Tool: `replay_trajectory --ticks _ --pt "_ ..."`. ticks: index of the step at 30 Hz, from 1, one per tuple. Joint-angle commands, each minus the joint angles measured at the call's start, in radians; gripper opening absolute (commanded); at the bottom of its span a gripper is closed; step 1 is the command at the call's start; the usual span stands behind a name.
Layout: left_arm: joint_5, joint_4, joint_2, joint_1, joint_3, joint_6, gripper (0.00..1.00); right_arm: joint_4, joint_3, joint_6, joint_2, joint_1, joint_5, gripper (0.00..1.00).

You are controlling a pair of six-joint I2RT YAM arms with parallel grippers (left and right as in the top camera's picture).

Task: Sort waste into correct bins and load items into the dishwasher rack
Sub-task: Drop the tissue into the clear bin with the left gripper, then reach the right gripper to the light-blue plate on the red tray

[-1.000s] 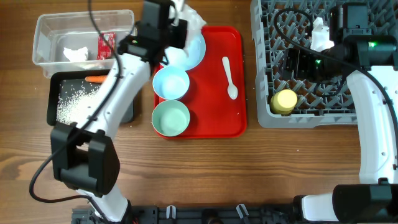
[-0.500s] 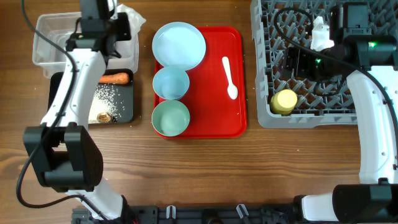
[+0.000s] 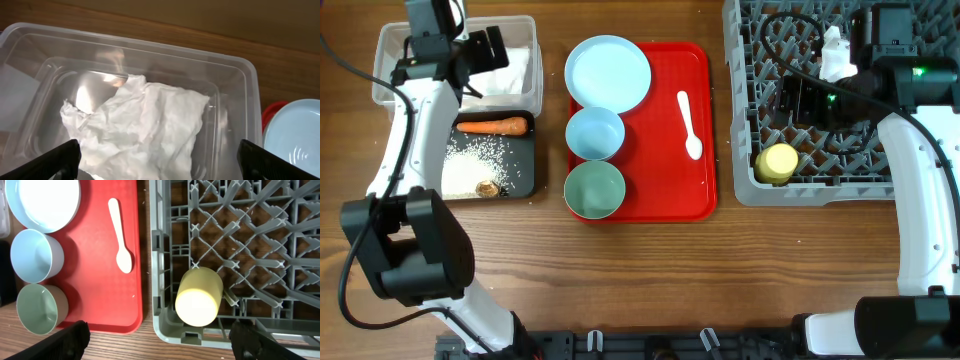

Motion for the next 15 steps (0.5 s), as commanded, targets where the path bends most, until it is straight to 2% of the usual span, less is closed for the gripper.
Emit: replay_trajectory --ticks 1,5,9,15 --pt "-0.006 -0.001 -0.006 0.010 0.002 -0.052 1.00 0.000 0.013 0.012 0.000 0.005 -0.010 0.93" --pt "0.049 -0.024 -0.071 -0.009 0.002 -0.051 1.00 0.014 0.013 0.002 0.000 0.006 -0.028 0.93" --pt "0.067 -0.090 -0.183 -0.052 0.002 -0.052 1.00 0.068 0.013 -0.041 0.000 0.006 -0.155 0.93" --pt "0.066 -0.269 -0.367 -0.129 0.002 -0.134 1.00 0.254 0.013 0.043 0.002 0.066 -0.219 0.89"
